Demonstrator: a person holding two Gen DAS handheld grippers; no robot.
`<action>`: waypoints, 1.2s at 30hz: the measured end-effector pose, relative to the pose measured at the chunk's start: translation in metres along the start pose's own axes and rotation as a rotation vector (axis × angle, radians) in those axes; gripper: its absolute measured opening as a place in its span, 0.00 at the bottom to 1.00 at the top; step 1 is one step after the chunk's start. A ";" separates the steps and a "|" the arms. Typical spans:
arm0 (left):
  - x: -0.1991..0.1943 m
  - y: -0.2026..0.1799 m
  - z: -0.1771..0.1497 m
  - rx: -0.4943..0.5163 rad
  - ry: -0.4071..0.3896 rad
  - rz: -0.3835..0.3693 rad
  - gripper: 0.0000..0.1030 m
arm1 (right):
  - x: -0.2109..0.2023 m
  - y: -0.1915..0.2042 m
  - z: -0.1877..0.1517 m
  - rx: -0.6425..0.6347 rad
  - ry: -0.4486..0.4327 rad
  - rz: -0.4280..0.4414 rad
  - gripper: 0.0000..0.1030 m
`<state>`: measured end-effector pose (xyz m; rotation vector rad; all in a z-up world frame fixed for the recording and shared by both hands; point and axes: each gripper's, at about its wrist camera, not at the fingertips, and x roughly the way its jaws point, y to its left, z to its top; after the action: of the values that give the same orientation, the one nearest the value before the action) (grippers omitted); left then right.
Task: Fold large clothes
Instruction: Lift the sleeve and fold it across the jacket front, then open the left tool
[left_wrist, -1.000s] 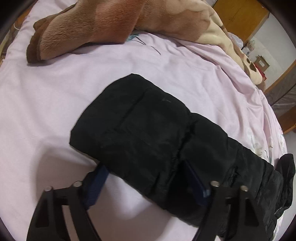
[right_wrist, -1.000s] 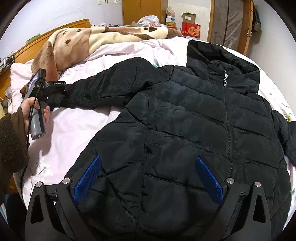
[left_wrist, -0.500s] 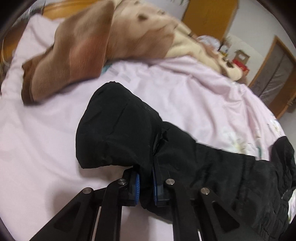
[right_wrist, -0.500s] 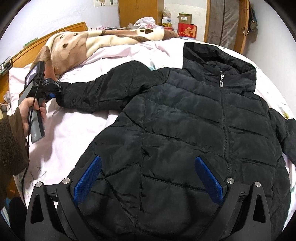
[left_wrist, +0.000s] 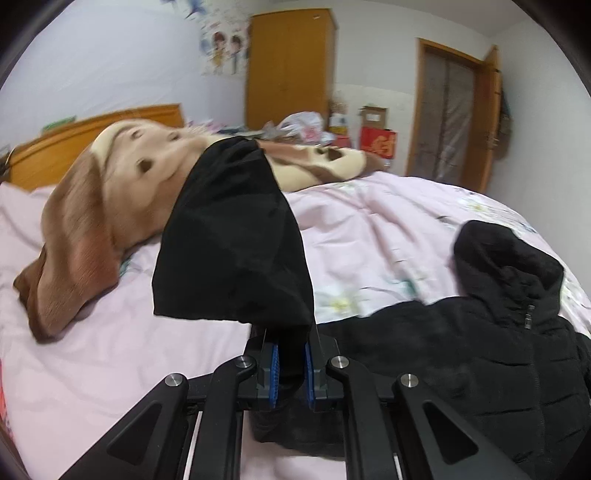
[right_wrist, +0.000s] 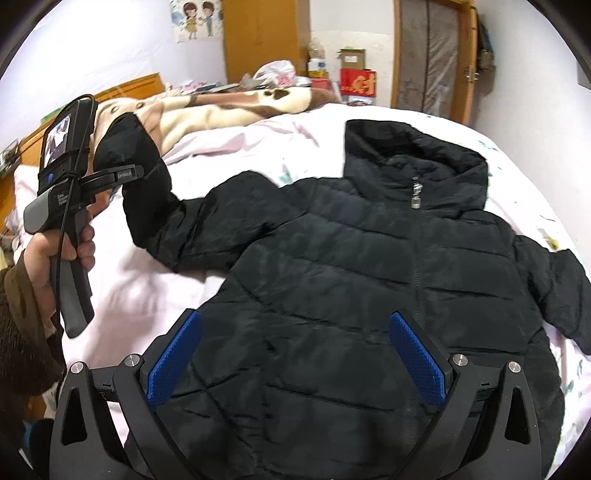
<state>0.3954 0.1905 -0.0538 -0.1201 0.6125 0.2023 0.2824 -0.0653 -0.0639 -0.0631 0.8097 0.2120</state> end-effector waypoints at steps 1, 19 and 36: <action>-0.003 -0.011 0.002 0.013 -0.007 -0.018 0.10 | -0.002 -0.004 0.000 0.007 -0.005 -0.003 0.98; -0.044 -0.201 -0.020 0.185 -0.005 -0.305 0.10 | -0.032 -0.108 -0.014 0.204 -0.057 -0.114 0.98; -0.024 -0.325 -0.087 0.323 0.099 -0.442 0.11 | -0.037 -0.202 -0.040 0.359 -0.045 -0.247 0.98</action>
<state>0.4005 -0.1444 -0.0936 0.0488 0.6943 -0.3324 0.2721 -0.2743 -0.0702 0.1787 0.7774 -0.1665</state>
